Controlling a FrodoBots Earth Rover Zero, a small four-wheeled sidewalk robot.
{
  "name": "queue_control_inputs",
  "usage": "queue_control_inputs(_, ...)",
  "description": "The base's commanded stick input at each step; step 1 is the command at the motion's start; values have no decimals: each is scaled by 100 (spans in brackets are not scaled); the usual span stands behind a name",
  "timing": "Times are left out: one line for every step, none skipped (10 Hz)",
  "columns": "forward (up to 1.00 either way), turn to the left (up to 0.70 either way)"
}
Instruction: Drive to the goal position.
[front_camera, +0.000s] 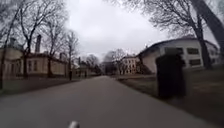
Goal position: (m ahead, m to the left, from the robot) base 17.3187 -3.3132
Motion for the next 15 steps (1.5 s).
queue_control_inputs(100,1)
queue_control_inputs(100,1)
queue_control_inputs(100,1)
queue_control_inputs(100,1)
queue_control_inputs(100,1)
queue_control_inputs(100,1)
queue_control_inputs(100,1)
queue_control_inputs(100,1)
queue_control_inputs(100,1)
queue_control_inputs(100,1)
queue_control_inputs(100,1)
queue_control_inputs(100,1)
queue_control_inputs(100,1)
queue_control_inputs(100,1)
queue_control_inputs(100,1)
